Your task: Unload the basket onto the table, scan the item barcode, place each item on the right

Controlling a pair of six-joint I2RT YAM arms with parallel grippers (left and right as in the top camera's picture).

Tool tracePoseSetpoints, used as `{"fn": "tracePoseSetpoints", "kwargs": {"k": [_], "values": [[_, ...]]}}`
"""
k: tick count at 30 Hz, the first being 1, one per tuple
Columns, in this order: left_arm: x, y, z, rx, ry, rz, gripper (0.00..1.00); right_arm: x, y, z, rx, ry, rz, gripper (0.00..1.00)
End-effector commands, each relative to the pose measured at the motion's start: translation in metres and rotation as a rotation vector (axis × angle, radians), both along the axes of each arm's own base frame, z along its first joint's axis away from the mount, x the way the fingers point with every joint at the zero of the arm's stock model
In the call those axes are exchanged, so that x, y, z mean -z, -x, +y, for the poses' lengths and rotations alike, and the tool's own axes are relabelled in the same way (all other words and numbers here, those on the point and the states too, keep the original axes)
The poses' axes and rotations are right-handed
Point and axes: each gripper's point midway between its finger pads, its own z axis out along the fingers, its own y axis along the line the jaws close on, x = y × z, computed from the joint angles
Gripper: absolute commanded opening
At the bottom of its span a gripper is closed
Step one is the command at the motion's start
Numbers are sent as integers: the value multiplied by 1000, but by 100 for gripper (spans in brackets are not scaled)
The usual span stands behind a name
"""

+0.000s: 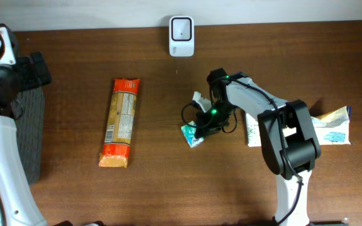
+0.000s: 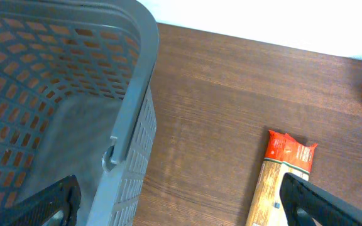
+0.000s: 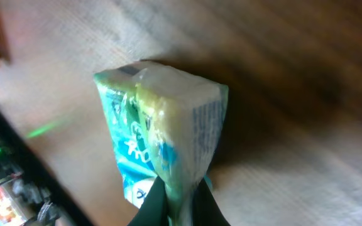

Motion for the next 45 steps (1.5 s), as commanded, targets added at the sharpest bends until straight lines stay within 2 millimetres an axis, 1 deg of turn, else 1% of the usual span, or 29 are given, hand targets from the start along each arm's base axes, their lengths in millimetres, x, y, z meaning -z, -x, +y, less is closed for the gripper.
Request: {"fn": "tracePoseSetpoints", "kwargs": {"k": [1, 2, 3, 4, 5, 7, 11, 15, 19, 21, 26, 30, 34, 35, 36, 40, 42, 43, 44, 45], "values": [[-7, 1, 1, 6, -19, -11, 99, -54, -4, 29, 10, -242, 27, 4], [-7, 1, 1, 6, -19, -11, 99, -73, -6, 34, 2, -325, 27, 4], [-7, 1, 1, 6, -19, -12, 99, -96, -9, 37, -1, -418, 24, 4], [-7, 1, 1, 6, -19, -12, 99, -110, -12, 37, -2, -471, 19, 4], [-7, 1, 1, 6, -19, -11, 99, -131, -17, 33, 4, -537, 7, 4], [-7, 1, 1, 6, -19, -11, 99, -155, -26, 24, 25, -606, -12, 4], [-7, 1, 1, 6, -19, -11, 99, -188, -43, 3, 94, -735, -54, 4], [-7, 1, 1, 6, -19, -11, 99, -208, -61, -21, 200, -839, -73, 4], [-7, 1, 1, 6, -19, -11, 99, -230, -77, -39, 294, -966, -90, 4], [-7, 1, 1, 6, -19, -11, 99, -232, -80, -45, 324, -967, -73, 4], [-7, 1, 1, 6, -19, -11, 99, -233, -77, -44, 341, -961, -38, 4], [-7, 1, 1, 6, -19, -11, 99, -243, -75, -44, 357, -955, -7, 4], [-7, 1, 1, 6, -19, -11, 99, -268, -77, -44, 338, -962, -44, 4], [-7, 1, 1, 6, -19, -12, 99, -278, -77, -44, 318, -969, -81, 4], [-7, 1, 1, 6, -19, -11, 99, -293, -78, -45, 302, -975, -114, 4], [-7, 1, 1, 6, -19, -11, 99, -333, -78, -50, 256, -992, -232, 4], [-7, 1, 1, 6, -19, -11, 99, -350, -78, -52, 221, -1001, -309, 4], [-7, 1, 1, 6, -19, -11, 99, -352, -81, -52, 192, -993, -358, 4], [-7, 1, 1, 6, -19, -11, 99, -350, -83, -51, 184, -974, -369, 4], [-7, 1, 1, 6, -19, -11, 99, -340, -90, -50, 189, -904, -365, 4]]}}
